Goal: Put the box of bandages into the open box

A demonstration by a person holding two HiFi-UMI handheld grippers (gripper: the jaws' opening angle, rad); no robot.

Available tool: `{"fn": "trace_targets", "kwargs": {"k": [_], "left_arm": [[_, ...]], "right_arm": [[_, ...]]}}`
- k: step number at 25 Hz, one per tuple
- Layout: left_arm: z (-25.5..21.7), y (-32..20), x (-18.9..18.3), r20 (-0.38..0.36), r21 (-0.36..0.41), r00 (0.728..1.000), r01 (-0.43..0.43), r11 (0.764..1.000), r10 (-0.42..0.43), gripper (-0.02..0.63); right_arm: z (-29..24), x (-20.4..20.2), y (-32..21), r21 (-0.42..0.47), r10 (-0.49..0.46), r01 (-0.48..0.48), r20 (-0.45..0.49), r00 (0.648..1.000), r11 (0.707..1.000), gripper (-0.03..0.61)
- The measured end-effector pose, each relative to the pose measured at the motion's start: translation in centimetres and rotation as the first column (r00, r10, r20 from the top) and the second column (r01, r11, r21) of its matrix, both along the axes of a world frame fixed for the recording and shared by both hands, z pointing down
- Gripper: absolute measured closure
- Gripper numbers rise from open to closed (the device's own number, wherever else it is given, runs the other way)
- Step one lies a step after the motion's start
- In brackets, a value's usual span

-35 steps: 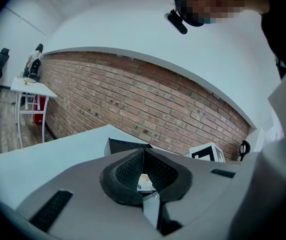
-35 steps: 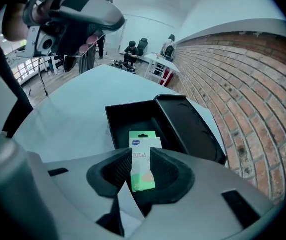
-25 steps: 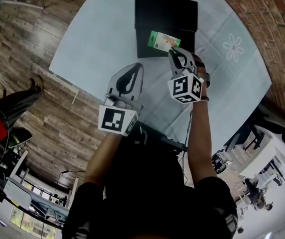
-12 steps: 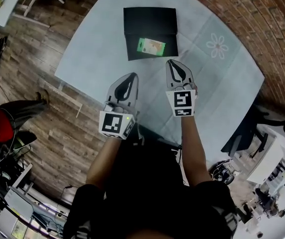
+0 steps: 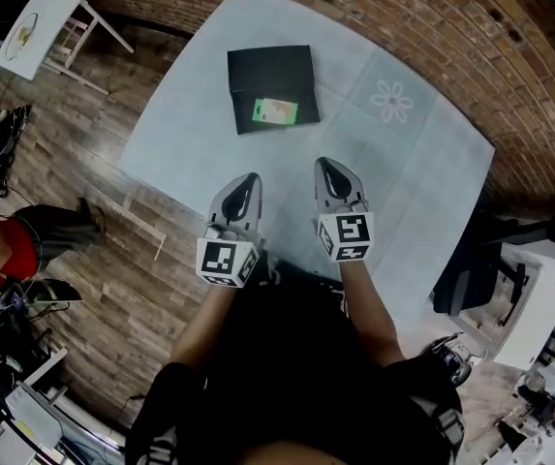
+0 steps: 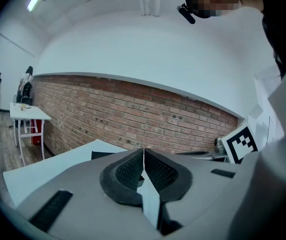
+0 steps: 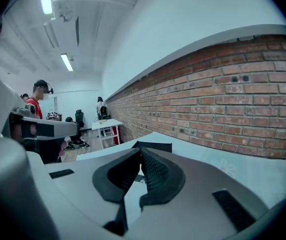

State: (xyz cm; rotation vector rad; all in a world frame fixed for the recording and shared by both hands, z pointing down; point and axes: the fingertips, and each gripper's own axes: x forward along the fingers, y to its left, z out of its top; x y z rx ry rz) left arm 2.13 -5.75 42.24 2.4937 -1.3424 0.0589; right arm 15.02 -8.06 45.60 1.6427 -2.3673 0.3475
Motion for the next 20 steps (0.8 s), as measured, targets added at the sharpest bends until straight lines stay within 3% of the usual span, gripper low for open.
{"fn": "trace_targets", "kwargs": {"k": [8, 20], "left_arm": [[-2.9, 5.4, 1.0, 0.014, 0.056, 1.000, -0.005, 0.998, 0.004, 0.577], [-4.4, 8.8, 0.4, 0.025, 0.101, 0.999, 0.035, 0.994, -0.037, 0.577]], "right_arm": [[-4.6, -0.5, 6.1, 0.082, -0.011, 0.004, 0.080, 0.997, 0.997, 0.548], [-6.2, -0.5, 10.8, 0.103, -0.030, 0.020, 0.103, 0.994, 0.994, 0.548]]}}
